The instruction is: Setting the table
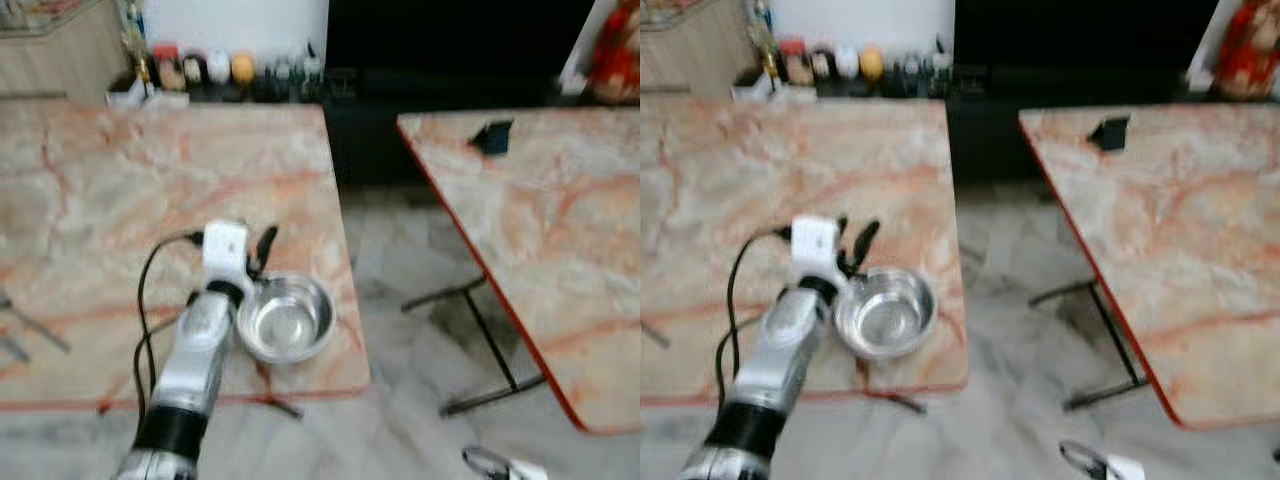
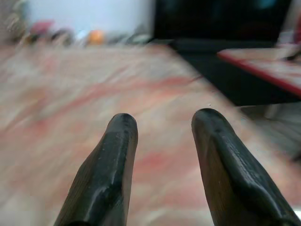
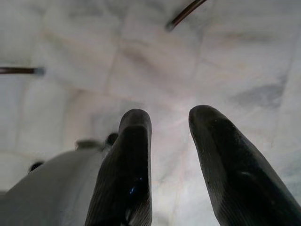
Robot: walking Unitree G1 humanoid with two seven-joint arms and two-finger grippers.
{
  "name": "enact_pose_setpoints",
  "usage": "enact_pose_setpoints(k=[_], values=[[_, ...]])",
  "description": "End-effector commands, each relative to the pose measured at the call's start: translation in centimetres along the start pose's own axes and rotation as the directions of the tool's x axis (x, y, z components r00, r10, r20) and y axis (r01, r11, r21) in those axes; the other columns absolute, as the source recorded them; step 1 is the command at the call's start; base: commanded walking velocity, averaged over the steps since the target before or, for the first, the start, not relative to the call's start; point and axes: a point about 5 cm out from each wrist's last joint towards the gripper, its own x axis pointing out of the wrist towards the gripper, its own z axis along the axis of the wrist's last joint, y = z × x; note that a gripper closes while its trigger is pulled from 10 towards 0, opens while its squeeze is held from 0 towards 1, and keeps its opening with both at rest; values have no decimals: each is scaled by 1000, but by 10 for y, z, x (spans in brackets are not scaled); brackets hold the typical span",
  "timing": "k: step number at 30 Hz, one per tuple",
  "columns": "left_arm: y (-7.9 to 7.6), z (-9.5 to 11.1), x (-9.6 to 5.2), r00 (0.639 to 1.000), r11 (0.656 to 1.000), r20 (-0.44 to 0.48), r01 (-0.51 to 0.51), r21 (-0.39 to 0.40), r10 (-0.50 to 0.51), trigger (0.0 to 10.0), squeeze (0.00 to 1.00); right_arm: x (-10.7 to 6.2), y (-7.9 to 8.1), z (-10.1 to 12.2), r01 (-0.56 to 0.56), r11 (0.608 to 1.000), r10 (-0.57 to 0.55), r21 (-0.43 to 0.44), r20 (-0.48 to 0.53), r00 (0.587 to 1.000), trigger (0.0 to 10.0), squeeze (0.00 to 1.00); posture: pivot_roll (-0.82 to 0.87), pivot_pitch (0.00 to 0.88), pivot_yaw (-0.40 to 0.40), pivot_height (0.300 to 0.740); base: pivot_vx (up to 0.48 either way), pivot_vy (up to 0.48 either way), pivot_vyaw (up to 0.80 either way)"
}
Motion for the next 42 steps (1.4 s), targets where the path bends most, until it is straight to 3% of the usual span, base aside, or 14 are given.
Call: enact_pose_setpoints(k=[1, 7, 12, 13, 15, 22, 30, 36, 37, 42], values=[[0, 0, 0, 1000, 999, -15, -5, -38, 4, 10000, 0, -2, -6, -5, 12, 1000, -12, -6, -22, 1000, 10000, 0, 81, 0, -24, 715, 0, 0, 0], [22, 10, -13, 992, 997, -129, 10, -72, -19, 10000, 0, -2, -6, -6, 7, 1000, -8, -11, -27, 1000, 10000, 0, 87, 0, -21, 715, 0, 0, 0], [29, 12, -22, 978, 997, -201, 39, -72, -53, 10000, 0, -2, -6, -6, 4, 1000, -5, -17, -31, 1000, 10000, 0, 99, 0, -24, 715, 0, 0, 0], [28, 11, -24, 974, 997, -219, 51, -66, -65, 10000, 1000, -2, -6, -6, 4, 1000, -4, -18, -32, 999, 10000, 0, 102, 0, -26, 715, 0, 0, 0], [26, 7, -27, 960, 997, -267, 71, -42, -80, 10000, 1000, -2, -6, -6, 2, 1000, -3, -18, -32, 999, 10000, 0, 103, 0, -28, 715, 0, 0, 0], [19, -4, -30, 925, 993, -364, 88, -84, -113, 10000, 1000, -2, -6, -5, 11, 1000, -12, -10, -26, 1000, 10000, 0, 94, 0, -23, 715, 0, 0, 0], [12, -1, -35, 912, 983, -373, 137, -120, -172, 10000, 1000, -2, -5, -5, 0, 1000, 0, -10, -32, 999, 10000, 0, 99, 0, -23, 715, 0, 0, 0], [12, -1, -34, 913, 987, -378, 115, -116, -151, 10000, 1000, -2, -5, -5, -1, 1000, 1, -10, -32, 999, 10000, 0, 97, 0, -23, 715, 0, 0, 0], [13, 1, -33, 921, 988, -363, 103, -116, -139, 10000, 0, -2, -6, -5, -1, 1000, 1, -12, -32, 999, 10000, 0, 97, 0, -24, 715, 0, 0, 0], [13, 5, -32, 921, 984, -357, 118, -132, -158, 10000, 0, -2, -6, -5, -2, 1000, 1, -14, -35, 999, 10000, 0, 102, 0, -26, 715, 0, 0, 0]])
